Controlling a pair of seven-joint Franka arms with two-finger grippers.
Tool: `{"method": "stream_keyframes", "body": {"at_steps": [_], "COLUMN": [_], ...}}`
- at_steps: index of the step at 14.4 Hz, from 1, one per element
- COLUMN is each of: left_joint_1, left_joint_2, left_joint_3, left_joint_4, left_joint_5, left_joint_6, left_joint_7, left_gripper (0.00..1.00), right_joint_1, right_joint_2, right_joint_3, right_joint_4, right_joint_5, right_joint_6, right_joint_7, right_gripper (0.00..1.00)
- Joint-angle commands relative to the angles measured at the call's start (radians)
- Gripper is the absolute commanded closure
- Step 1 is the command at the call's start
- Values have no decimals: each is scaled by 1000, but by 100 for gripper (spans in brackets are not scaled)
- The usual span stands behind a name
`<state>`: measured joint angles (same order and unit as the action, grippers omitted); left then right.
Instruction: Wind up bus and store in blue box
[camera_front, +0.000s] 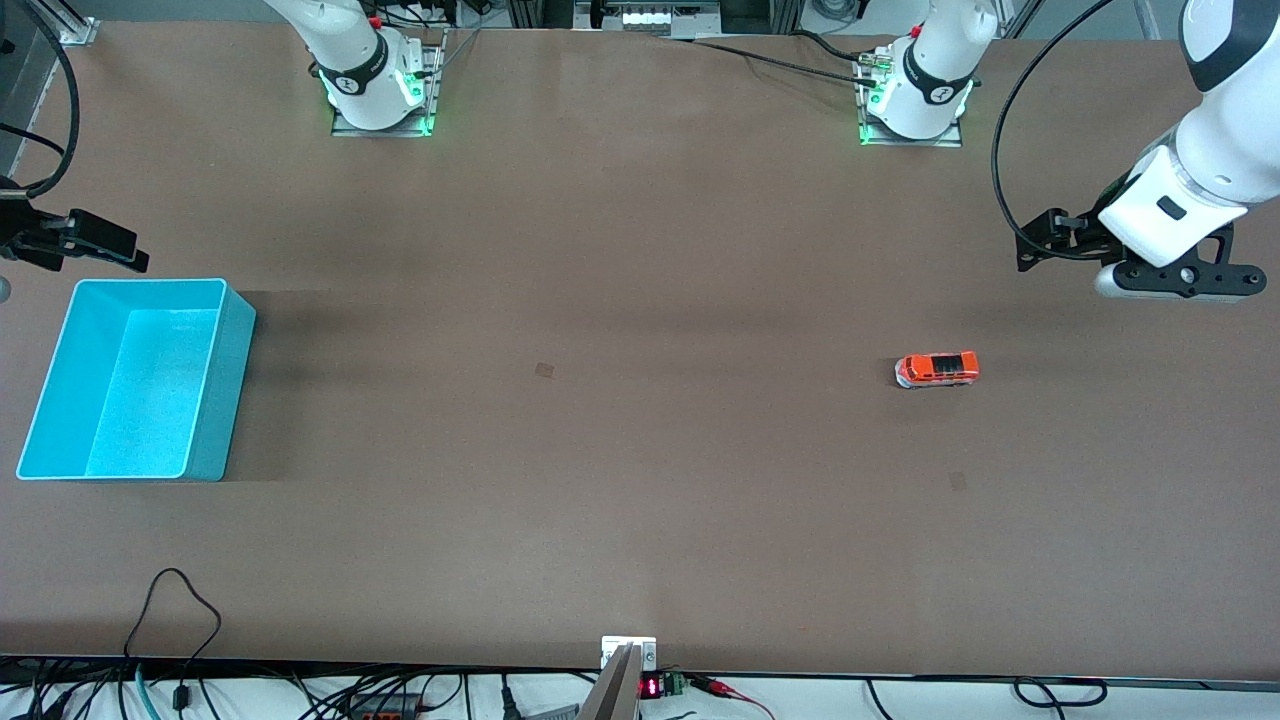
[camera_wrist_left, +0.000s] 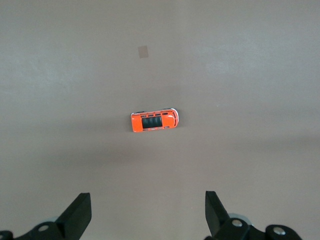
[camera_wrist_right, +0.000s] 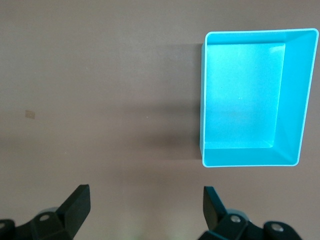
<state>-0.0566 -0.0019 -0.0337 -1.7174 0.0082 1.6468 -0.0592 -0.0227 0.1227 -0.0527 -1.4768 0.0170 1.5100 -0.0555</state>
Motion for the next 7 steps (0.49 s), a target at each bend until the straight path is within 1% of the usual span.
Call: {"method": "stream_keyframes", "body": {"at_steps": [1, 4, 7], "left_joint_1": [11, 14, -2], "left_joint_2": [-3, -3, 16], "left_joint_3": [-14, -14, -15], "left_joint_4": [1, 2, 8], "left_joint_5": [10, 7, 6], "left_joint_6": [-7, -30, -128], "left_joint_7": [-5, -8, -7], "left_gripper": [0, 0, 0], "right_joint_1": [-2, -2, -3], "right_joint_2": [-1, 0, 3], "right_joint_3": [4, 4, 4], "right_joint_4": [7, 7, 7], "right_joint_5": [-5, -3, -3], "right_joint_6": [-11, -8, -5], "right_joint_7": [11, 11, 10], "right_gripper": [0, 0, 0]}}
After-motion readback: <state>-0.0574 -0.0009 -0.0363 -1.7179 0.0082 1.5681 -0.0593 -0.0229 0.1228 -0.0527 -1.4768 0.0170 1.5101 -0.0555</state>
